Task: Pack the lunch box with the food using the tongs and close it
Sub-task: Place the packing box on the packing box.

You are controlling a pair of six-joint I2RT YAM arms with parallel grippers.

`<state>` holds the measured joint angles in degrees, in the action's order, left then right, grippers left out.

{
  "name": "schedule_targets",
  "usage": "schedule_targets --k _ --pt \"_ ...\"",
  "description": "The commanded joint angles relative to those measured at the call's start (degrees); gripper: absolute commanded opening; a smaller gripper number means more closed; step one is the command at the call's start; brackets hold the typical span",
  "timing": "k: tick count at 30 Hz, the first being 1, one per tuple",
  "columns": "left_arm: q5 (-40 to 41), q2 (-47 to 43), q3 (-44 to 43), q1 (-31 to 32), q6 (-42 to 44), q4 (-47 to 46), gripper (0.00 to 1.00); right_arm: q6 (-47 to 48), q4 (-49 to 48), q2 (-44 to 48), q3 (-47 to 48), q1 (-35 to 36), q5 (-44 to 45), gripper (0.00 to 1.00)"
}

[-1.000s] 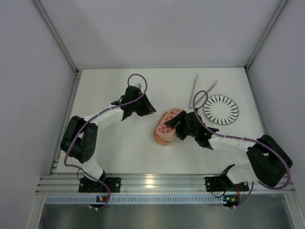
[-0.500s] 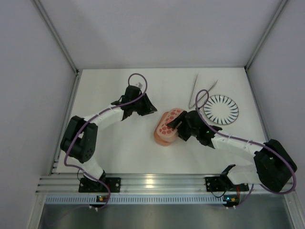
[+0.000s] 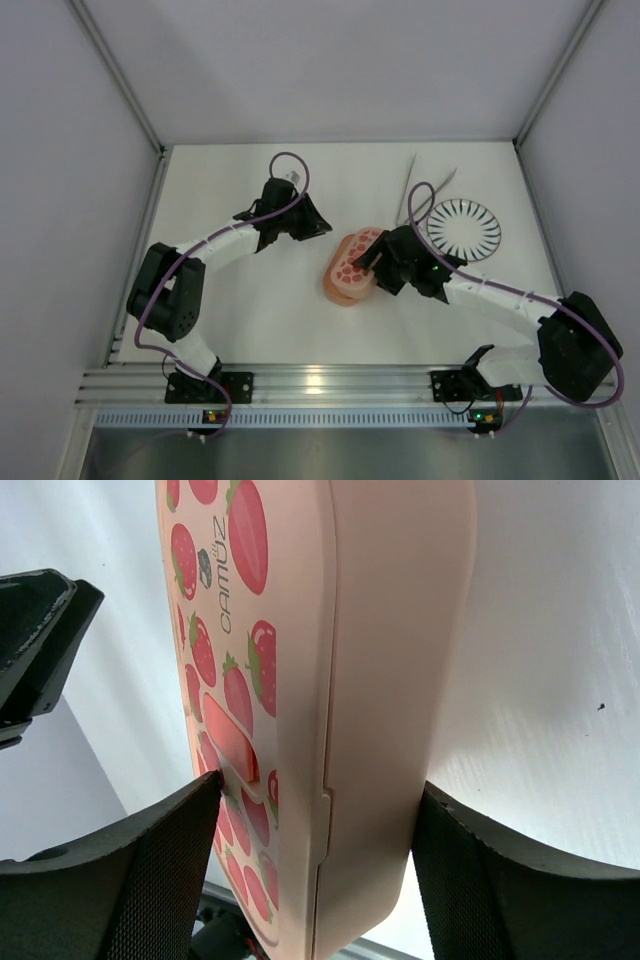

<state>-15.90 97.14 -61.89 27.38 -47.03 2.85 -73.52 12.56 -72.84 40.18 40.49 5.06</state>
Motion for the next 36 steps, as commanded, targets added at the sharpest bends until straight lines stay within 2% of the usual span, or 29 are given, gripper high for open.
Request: schedule_targets --k 1,14,20,23,24,28,36 --pt "-1.3 0.2 -0.2 0.1 -0.9 -4.4 0.34 4.2 8.7 -1.6 3.9 1.3 1.9 0.71" --pt "-1.1 -0.6 0.5 0.0 -0.3 -3.8 0.34 8.9 11.3 -9.8 9.8 5.5 0.6 0.72" --pt "-0.9 -0.6 0.4 0.0 -0.2 -3.1 0.34 9.4 10.8 -10.0 9.0 6.0 0.0 0.73" --pt "3.1 -1.1 0.3 0.0 0.1 0.4 0.33 10.0 9.9 -9.9 8.8 6.1 -0.9 0.73" --pt "7.4 -1.3 0.3 0.1 0.1 1.7 0.33 10.5 9.8 -10.0 8.9 6.1 -1.3 0.73" --pt "15.2 -1.5 0.9 -0.2 -0.3 6.9 0.29 11.6 9.8 -10.8 9.5 6.3 -1.6 0.73" --pt "15.1 -0.5 3.8 -0.8 -1.2 5.5 0.29 14.1 9.8 -13.3 10.4 6.4 -3.3 0.75"
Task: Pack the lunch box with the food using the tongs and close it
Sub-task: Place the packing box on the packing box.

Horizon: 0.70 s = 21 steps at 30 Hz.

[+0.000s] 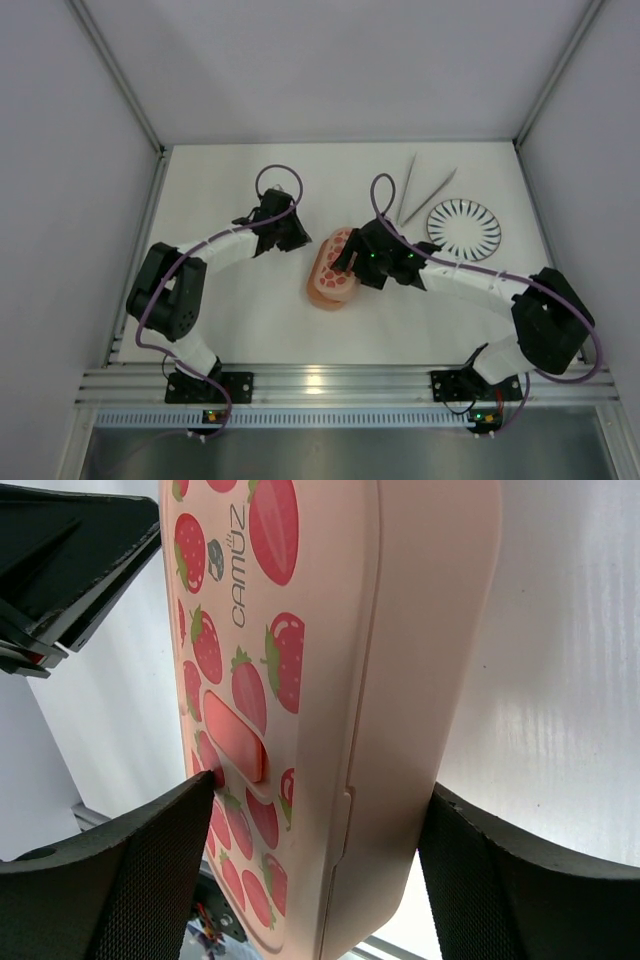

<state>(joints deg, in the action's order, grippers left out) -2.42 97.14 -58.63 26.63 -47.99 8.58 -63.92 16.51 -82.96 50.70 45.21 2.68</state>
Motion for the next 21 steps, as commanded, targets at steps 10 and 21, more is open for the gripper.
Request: schedule_targets --k 10,21 --pt "-0.4 1.3 0.6 -0.1 -0.4 -0.9 0.29 6.8 9.4 -6.2 1.8 1.8 0.0 0.76" --pt "-0.8 1.9 2.2 -0.1 -1.3 -1.2 0.25 9.6 14.4 -11.4 7.0 2.1 1.5 0.78"
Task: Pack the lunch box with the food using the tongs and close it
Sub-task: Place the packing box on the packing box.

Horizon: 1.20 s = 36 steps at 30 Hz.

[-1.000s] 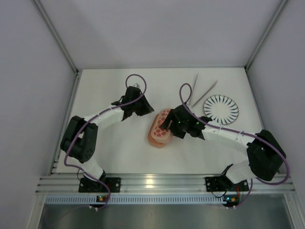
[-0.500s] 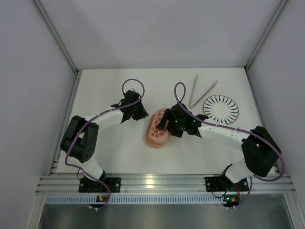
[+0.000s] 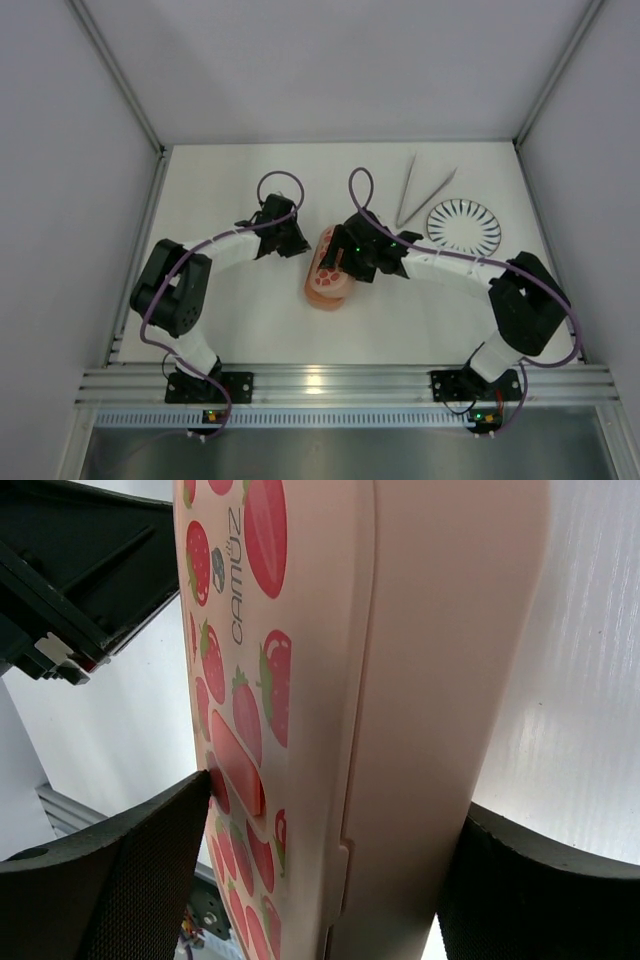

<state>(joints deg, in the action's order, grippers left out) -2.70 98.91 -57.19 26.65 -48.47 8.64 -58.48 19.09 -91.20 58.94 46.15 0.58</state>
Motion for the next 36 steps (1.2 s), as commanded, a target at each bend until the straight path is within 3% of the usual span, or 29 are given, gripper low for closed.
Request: schedule_targets --k 1,36 --pt "-0.7 0.1 0.8 0.0 -1.0 -1.3 0.25 4.1 11.8 -3.3 -1.5 1.0 3.5 0.79" --pt "-2.0 1.2 0.1 -0.1 -1.2 -2.1 0.29 1.7 12.5 13.3 -9.5 1.0 2.9 0.90"
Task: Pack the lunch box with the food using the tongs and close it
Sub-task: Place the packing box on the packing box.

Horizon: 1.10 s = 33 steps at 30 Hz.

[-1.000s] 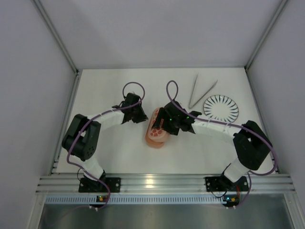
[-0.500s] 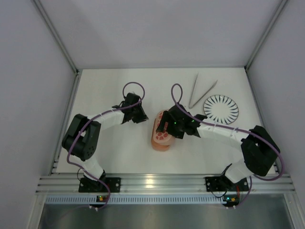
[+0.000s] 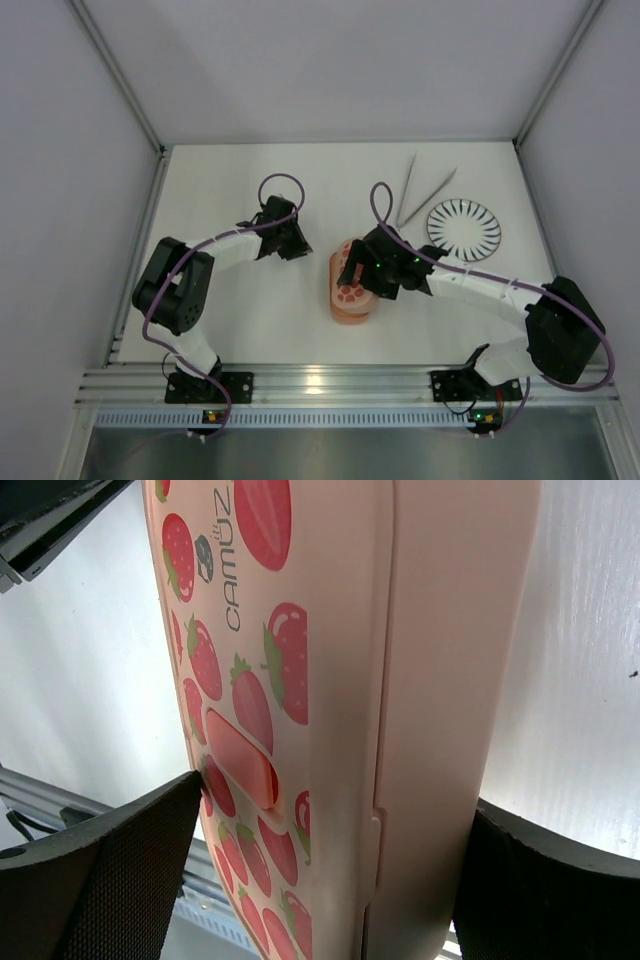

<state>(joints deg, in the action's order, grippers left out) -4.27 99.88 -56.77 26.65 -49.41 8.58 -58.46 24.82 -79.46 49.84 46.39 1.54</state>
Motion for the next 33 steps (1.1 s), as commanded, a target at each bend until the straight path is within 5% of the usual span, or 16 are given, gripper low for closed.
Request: schedule_targets --k 1,33 --pt "-0.4 0.2 -0.4 0.0 -0.4 -2.1 0.29 1.8 7.2 1.7 -0.4 0.8 1.9 0.91" --pt "-1.8 1.9 -1.0 -0.1 -0.2 -3.1 0.30 8.4 15.0 1.2 5.2 1.2 4.1 1.00"
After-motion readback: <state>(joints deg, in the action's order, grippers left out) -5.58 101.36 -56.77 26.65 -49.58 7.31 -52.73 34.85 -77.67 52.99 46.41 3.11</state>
